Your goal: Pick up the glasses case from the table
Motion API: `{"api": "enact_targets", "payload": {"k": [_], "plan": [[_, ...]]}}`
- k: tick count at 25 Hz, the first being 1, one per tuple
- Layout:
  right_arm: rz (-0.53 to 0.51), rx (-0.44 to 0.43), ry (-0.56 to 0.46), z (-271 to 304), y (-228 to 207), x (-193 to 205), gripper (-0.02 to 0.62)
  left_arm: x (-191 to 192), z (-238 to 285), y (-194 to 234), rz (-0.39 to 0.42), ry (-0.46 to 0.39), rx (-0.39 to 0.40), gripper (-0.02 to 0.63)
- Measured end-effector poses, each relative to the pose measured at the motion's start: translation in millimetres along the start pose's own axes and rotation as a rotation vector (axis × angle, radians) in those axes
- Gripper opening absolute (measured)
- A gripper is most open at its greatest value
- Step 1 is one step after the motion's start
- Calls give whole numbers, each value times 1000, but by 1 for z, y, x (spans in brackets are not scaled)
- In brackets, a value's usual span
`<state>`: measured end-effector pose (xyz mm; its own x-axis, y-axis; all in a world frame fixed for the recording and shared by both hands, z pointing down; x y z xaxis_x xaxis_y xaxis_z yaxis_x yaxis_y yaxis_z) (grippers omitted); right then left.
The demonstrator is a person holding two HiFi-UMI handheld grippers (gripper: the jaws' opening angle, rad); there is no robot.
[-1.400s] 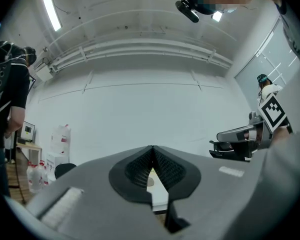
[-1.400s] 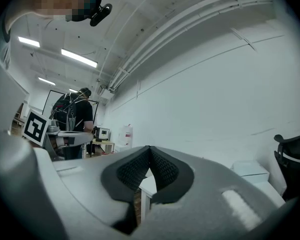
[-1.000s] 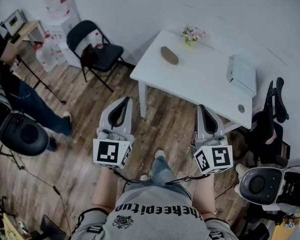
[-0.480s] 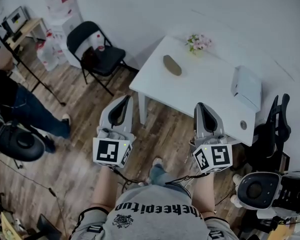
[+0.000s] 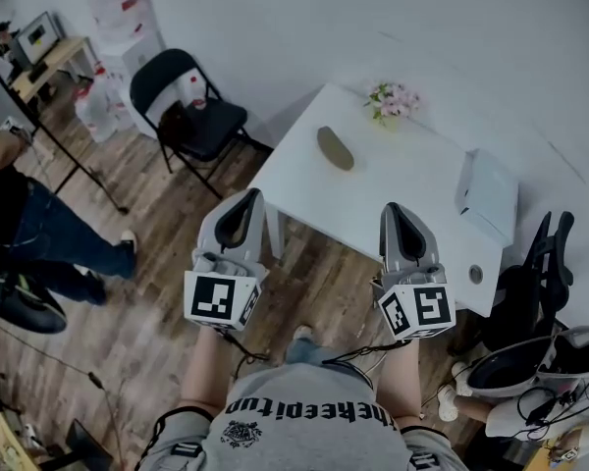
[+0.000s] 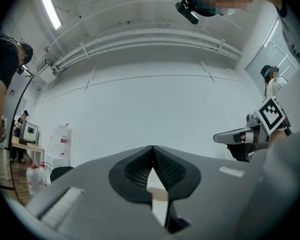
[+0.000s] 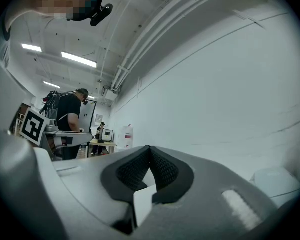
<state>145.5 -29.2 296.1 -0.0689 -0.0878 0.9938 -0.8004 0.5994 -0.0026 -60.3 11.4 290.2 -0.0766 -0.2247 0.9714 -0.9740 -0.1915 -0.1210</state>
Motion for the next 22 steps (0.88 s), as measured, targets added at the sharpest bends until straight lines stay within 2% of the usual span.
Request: {"api": "enact_targets", "payload": {"k": [9,15,22], "plan": [[8,-50,-11,25,-34,5,3,3,38,-12,25,-8,-29,20],[35,-71,-3,37,-47,18,3,15,51,-23,27,21,-21,20],[38,-74,4,57,-52,19,3,17,68,-13,32,21,-19,20]]}}
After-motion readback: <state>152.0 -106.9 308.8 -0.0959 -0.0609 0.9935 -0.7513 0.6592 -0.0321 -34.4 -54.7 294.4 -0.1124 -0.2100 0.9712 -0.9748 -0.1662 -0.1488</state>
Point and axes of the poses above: the fingertips, and each gripper's own axes: z forward along the fingers, y to its left, x out of its underside, the point moved 1 cm from there along -z, backward along the fingers, and after that the axes turned 3 degrees about z, right-handed, at the moved point
